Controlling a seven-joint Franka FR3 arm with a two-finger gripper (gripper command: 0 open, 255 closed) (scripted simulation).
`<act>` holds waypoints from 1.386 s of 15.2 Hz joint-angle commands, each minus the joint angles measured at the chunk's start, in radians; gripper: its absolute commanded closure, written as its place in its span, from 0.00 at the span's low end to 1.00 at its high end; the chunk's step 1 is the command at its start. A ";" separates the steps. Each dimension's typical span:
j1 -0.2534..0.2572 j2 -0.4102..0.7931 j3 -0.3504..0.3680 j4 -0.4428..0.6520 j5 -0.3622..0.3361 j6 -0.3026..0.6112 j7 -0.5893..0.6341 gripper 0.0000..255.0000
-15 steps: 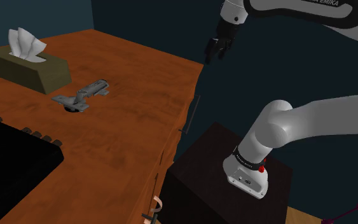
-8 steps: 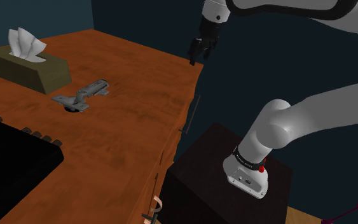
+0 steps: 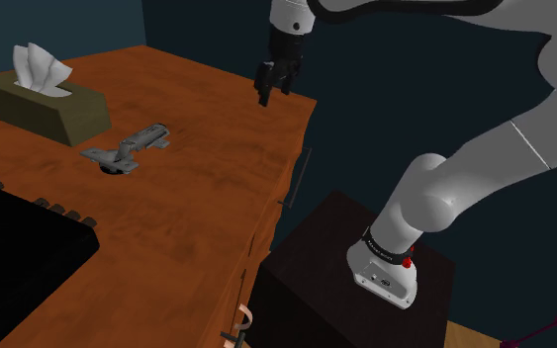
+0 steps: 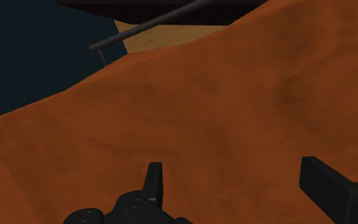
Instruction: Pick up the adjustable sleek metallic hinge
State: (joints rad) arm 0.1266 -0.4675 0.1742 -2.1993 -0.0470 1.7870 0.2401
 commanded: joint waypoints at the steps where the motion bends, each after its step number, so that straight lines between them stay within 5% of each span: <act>1: 0.014 0.065 0.031 0.042 0.003 0.015 0.018 0.00; 21: 0.187 0.689 0.245 0.617 -0.142 -0.043 0.172 0.00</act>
State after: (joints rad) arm 0.3069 0.2078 0.4159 -1.5942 -0.1837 1.7450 0.4081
